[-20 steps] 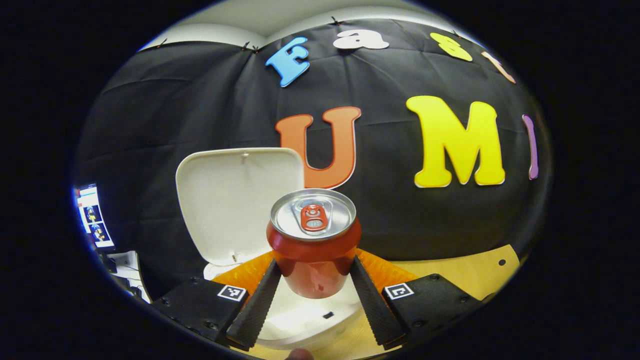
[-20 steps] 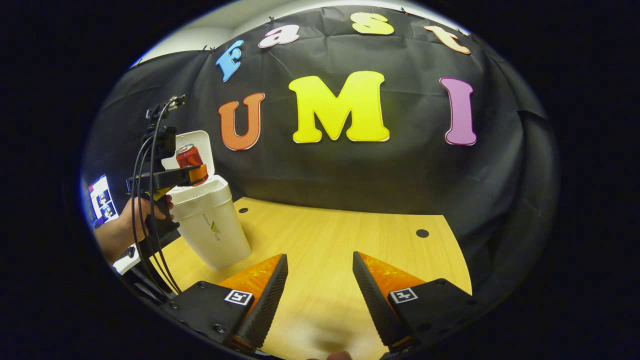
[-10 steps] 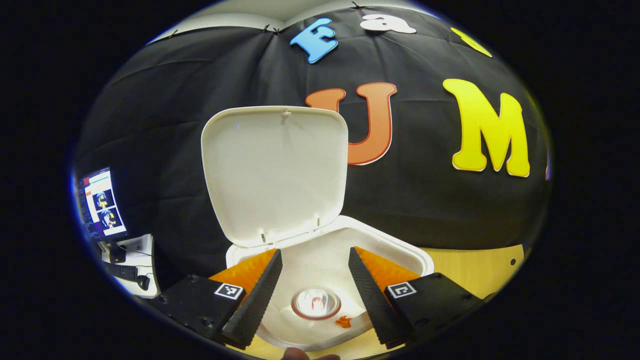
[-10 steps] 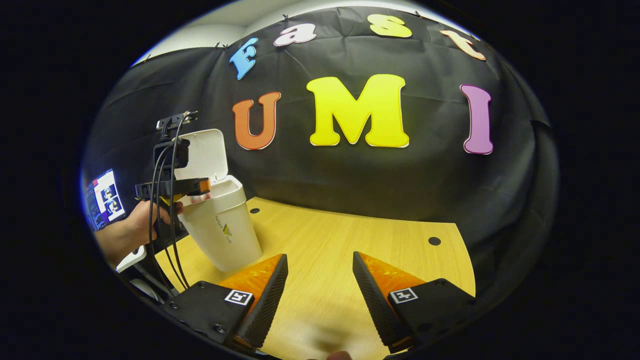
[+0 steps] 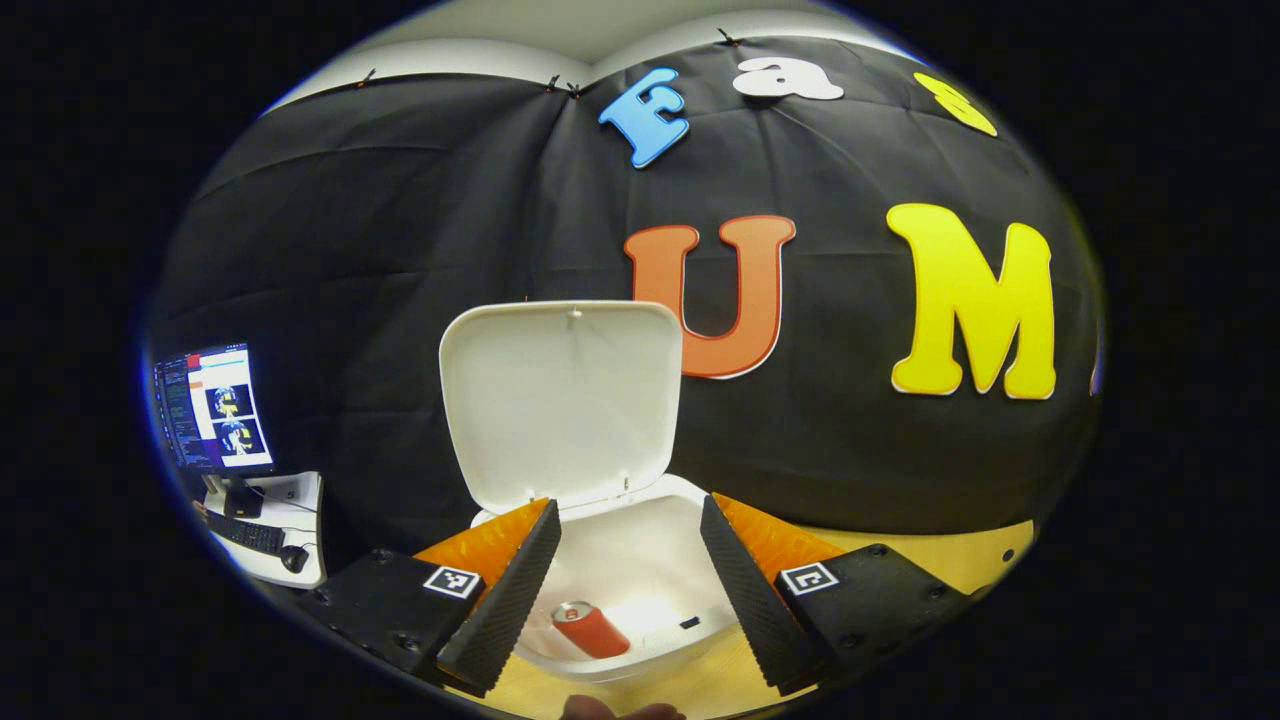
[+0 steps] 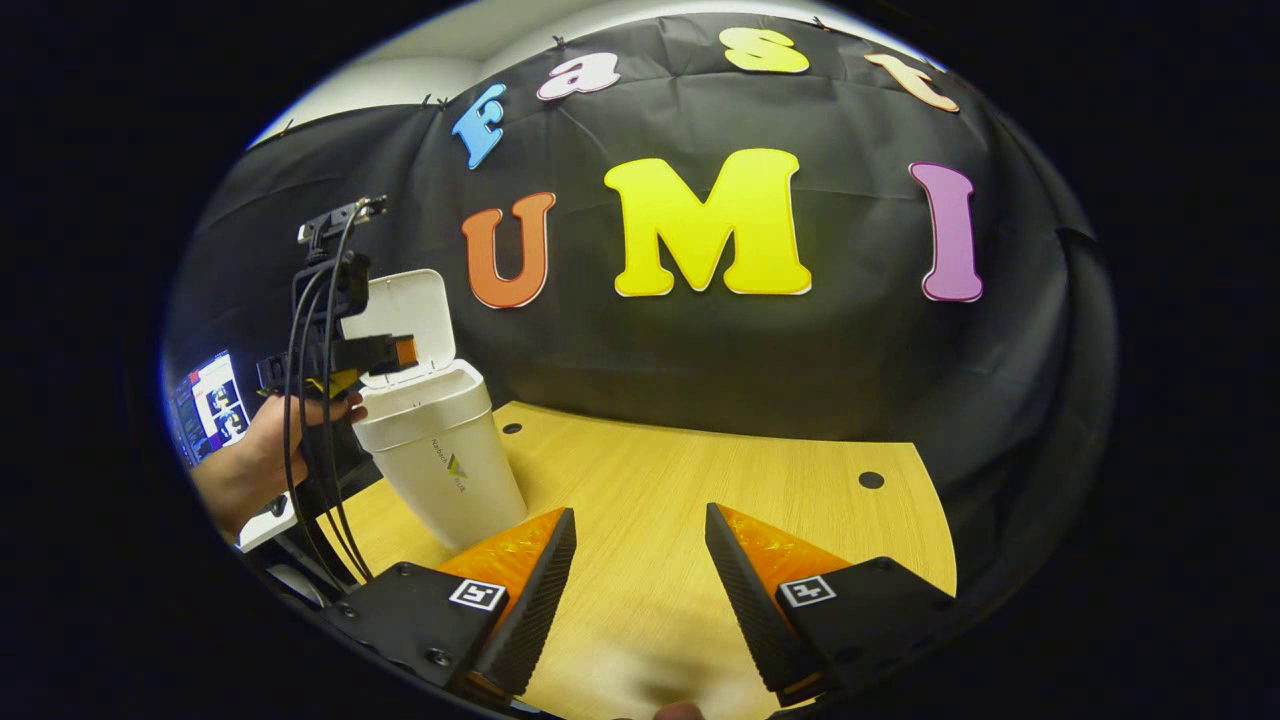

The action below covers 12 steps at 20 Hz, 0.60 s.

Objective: Press the lid of the desktop garbage bin to open it, pick up the crumpled paper on the desktop and throw it into the bin, then pick up the pop can on the desktop and drop it into the bin, and finally close the garbage bin lid.

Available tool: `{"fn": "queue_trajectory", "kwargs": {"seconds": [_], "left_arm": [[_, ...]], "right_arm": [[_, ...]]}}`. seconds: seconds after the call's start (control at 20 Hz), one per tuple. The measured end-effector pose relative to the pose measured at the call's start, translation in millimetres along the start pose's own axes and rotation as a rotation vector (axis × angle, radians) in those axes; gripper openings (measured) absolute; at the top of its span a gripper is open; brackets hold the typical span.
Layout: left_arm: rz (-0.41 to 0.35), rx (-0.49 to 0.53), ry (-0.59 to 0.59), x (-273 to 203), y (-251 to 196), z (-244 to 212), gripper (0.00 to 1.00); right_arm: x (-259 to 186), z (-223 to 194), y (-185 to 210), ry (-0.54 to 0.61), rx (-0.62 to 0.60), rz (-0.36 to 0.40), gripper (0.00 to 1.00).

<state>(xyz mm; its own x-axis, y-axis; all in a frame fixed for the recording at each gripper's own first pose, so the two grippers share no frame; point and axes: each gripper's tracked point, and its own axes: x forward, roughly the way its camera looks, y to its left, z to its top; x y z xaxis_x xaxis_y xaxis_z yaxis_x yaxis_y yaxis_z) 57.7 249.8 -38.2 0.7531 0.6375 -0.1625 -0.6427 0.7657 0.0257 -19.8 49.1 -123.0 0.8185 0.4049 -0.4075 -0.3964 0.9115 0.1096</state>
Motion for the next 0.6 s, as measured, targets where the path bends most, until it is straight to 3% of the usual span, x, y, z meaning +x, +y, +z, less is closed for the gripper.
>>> {"fn": "queue_trajectory", "kwargs": {"seconds": [0.3, 0.6], "left_arm": [[0.075, 0.0, -0.135, 17, -2, 95, 0.93], [0.188, -0.067, -0.17, 59, 37, 154, 0.92]], "right_arm": [[-3, 18, -35, -0.039, 0.033, -0.036, 0.83], [-4, 37, -56, -0.077, 0.054, -0.074, 0.83]]}}
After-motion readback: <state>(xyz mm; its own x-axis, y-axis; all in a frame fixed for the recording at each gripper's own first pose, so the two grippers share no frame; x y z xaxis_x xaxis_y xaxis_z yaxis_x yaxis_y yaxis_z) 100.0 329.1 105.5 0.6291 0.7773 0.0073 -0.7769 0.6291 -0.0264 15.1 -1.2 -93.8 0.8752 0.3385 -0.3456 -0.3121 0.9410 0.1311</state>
